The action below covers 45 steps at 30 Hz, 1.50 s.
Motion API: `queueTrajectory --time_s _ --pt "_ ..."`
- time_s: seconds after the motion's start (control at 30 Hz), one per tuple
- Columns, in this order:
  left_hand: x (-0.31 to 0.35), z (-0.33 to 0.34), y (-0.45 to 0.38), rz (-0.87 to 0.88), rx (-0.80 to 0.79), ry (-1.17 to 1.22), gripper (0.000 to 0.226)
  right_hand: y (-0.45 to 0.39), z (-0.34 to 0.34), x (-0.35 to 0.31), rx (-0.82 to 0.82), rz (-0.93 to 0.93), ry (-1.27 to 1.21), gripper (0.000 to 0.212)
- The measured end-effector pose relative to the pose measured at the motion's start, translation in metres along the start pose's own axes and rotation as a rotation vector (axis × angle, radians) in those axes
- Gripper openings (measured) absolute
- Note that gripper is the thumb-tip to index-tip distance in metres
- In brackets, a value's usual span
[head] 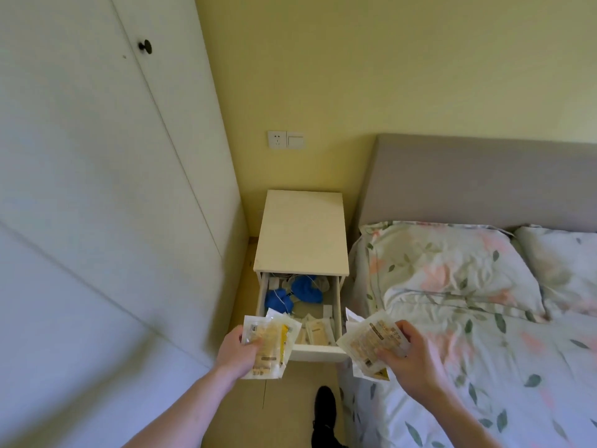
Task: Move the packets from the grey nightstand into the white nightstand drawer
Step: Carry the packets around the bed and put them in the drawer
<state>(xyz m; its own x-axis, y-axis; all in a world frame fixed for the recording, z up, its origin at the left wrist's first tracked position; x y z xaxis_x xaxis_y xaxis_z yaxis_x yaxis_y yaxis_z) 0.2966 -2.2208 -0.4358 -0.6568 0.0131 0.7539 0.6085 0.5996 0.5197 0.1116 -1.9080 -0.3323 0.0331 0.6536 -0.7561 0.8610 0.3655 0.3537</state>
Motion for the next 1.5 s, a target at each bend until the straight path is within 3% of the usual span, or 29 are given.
queueTrajectory --time_s 0.3,0.5,0.77,1.03,1.37,1.5 --pt "-0.007 0.042 -0.132 -0.142 0.006 -0.055 0.020 -0.167 0.030 0.014 -0.160 0.058 0.146 0.027" --pt "-0.050 0.078 -0.229 -0.194 0.015 -0.168 0.013 -0.245 0.084 0.053 -0.247 0.117 0.198 0.027" --pt "-0.118 0.131 -0.336 -0.176 -0.033 -0.424 0.023 -0.309 0.156 0.125 -0.279 0.187 0.213 0.029" --pt "-0.165 0.152 -0.384 -0.139 -0.110 -0.745 0.023 -0.337 0.205 0.175 -0.286 0.265 0.184 0.029" --pt "-0.169 0.155 -0.391 -0.160 -0.117 -0.894 0.032 -0.346 0.233 0.190 -0.308 0.358 0.110 0.026" --pt "-0.161 0.152 -0.384 -0.165 -0.106 -0.848 0.035 -0.346 0.232 0.192 -0.294 0.375 0.101 0.027"
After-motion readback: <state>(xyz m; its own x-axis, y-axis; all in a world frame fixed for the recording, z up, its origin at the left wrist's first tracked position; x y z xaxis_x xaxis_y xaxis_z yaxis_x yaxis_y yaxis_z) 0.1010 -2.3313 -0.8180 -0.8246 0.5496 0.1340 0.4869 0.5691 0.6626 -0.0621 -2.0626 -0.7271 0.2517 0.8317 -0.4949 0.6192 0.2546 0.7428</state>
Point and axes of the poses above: each hand's wrist, its own y-axis away from the middle knuckle, its own z-axis out of the palm, x = y × z, the point moved 8 cm from there along -y, towards the middle knuckle, and after that the axes turned 3 degrees about z, right-handed, at the moved point
